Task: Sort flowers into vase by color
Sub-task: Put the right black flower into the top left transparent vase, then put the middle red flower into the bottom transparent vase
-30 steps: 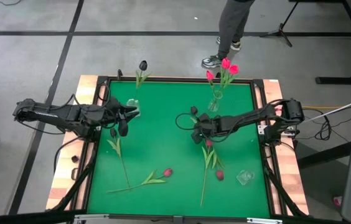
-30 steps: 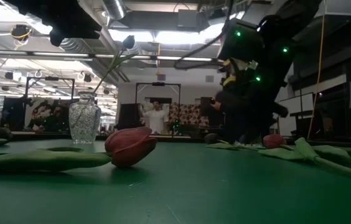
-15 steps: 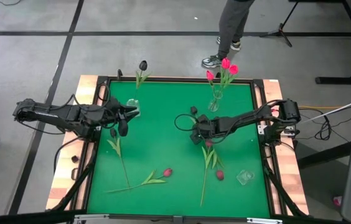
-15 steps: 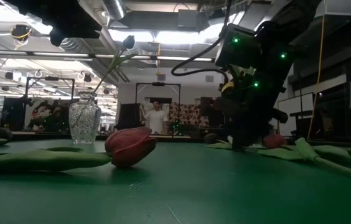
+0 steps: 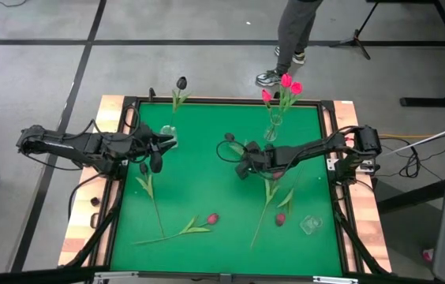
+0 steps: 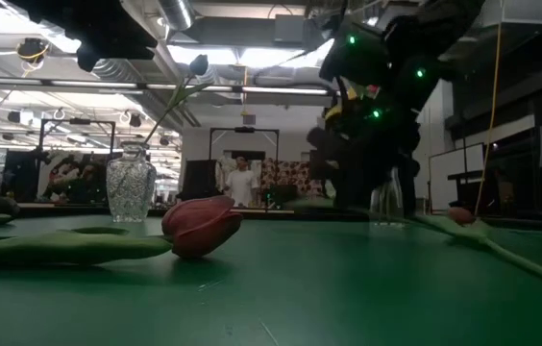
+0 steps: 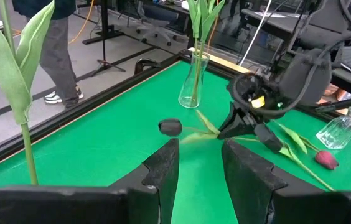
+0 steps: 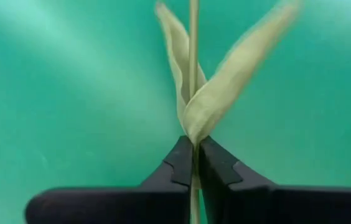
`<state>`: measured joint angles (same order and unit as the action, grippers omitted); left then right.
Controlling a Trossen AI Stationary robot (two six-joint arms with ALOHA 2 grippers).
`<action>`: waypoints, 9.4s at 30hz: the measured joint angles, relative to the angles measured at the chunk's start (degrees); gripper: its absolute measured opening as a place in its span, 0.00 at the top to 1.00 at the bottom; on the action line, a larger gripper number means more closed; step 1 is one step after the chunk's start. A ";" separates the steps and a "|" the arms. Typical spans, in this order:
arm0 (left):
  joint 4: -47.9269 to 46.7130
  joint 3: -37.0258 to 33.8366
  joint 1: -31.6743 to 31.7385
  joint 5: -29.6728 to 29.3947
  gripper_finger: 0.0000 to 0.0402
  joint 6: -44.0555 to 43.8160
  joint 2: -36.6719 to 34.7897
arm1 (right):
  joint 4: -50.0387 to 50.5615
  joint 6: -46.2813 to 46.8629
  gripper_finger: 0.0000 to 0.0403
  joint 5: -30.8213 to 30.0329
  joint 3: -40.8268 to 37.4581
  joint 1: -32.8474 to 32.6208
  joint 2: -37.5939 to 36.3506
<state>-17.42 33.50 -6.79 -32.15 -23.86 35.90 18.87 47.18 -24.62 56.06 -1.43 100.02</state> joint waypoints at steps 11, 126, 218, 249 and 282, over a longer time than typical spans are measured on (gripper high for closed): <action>0.22 0.04 -0.02 0.01 0.70 0.36 -4.15 | -21.18 -14.11 0.98 -6.34 0.63 -0.02 -8.33; -4.28 0.00 0.00 -0.56 0.70 7.45 -27.43 | 18.68 -56.22 0.44 20.63 55.75 9.32 13.61; -10.42 0.00 0.00 -0.56 0.70 0.81 -27.41 | 24.95 38.90 0.97 -23.78 8.02 -26.81 0.50; -10.42 0.00 0.00 -2.38 0.70 -1.30 -27.41 | 61.02 56.13 0.99 -58.32 8.04 -68.42 -23.86; -9.89 0.00 0.00 -6.79 0.70 -1.62 -27.43 | 48.68 55.14 0.97 -63.19 -3.96 -72.80 -24.41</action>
<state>-27.31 33.50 -6.79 -38.94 -25.47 8.47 67.55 102.31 -87.81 52.10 -74.23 75.61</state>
